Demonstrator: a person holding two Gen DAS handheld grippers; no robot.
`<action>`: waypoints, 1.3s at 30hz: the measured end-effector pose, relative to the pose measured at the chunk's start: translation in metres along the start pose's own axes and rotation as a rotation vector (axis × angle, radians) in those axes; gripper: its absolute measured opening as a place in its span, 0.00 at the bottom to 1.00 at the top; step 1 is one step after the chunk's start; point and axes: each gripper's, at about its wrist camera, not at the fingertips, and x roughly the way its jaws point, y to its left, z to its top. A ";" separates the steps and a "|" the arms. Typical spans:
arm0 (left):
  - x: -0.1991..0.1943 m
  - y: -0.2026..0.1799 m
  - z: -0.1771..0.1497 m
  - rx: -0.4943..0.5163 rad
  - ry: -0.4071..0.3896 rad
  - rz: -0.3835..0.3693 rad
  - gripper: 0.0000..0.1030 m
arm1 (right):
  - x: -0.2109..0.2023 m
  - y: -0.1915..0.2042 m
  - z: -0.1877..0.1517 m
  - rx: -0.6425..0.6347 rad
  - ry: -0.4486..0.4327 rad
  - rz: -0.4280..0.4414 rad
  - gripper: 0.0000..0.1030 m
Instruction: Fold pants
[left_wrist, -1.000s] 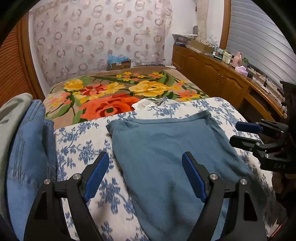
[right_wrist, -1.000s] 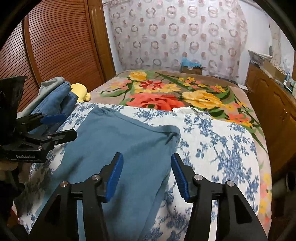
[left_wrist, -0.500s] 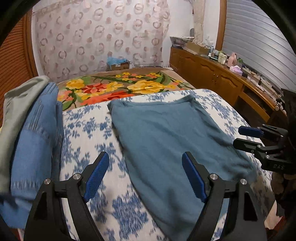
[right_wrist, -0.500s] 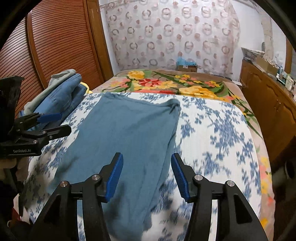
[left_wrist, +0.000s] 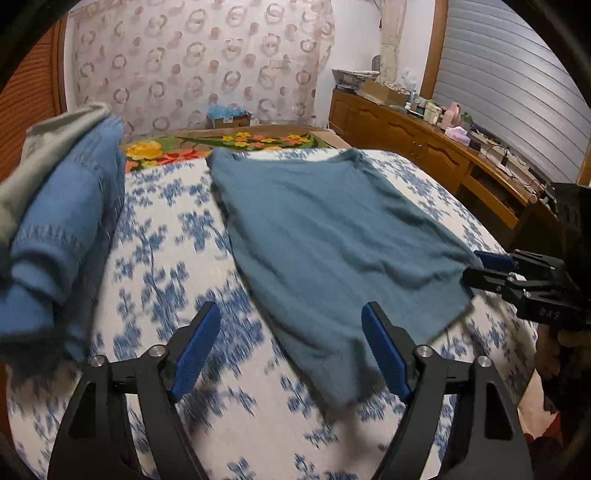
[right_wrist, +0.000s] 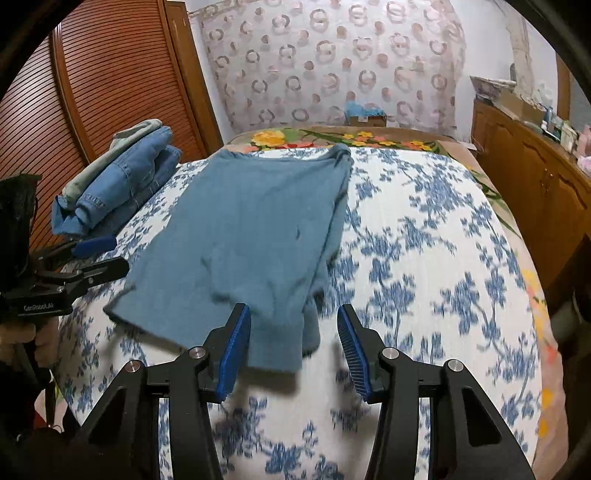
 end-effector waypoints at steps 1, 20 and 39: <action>0.000 -0.001 -0.003 0.001 0.005 -0.002 0.72 | -0.002 0.000 -0.003 0.003 -0.002 -0.001 0.49; 0.009 -0.011 -0.024 0.008 0.059 -0.009 0.54 | -0.025 0.001 -0.031 -0.053 0.007 -0.011 0.49; -0.004 -0.023 -0.017 0.036 0.030 -0.065 0.13 | -0.021 0.003 -0.015 -0.087 -0.023 0.060 0.00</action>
